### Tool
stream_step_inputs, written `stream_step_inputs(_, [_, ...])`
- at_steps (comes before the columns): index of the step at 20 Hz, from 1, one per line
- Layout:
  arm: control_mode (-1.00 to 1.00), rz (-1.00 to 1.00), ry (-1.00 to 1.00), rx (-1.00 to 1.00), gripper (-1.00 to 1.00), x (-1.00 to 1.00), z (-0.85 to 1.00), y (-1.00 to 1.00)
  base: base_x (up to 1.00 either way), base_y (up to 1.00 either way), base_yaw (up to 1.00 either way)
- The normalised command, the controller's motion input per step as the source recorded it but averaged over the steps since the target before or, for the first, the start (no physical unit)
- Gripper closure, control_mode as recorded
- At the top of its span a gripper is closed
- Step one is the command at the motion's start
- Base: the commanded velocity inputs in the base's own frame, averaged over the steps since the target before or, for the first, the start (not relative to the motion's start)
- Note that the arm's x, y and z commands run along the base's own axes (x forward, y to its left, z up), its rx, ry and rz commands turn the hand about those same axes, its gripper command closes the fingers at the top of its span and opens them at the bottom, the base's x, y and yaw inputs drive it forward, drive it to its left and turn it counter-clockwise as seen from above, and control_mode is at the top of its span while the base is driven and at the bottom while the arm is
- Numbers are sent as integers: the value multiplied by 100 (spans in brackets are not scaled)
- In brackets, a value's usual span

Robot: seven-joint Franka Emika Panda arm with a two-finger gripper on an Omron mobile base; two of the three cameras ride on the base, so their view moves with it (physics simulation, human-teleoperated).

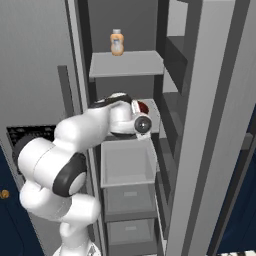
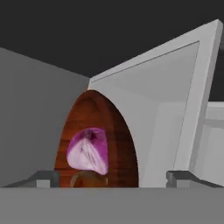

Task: Pick the chicken drumstick and onion from their plates and place them in the bowl. Then put the bowl in the fridge.

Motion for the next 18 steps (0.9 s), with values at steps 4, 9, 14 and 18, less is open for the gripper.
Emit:
stream_step_inputs(4, [-100, 3, -5, -4, -100, -91, 51, 17, 0, 0, 0])
stream_step_inputs(9, [-100, 9, -2, -7, -100, -100, 90, 21, 0, 0, 0])
stream_step_inputs(14, [-100, 5, 8, -2, -100, -100, 100, 0, 0, 0, 0])
stream_step_inputs(18, [-100, 3, 33, -2, -100, -100, 100, 0, 0, 0, 0])
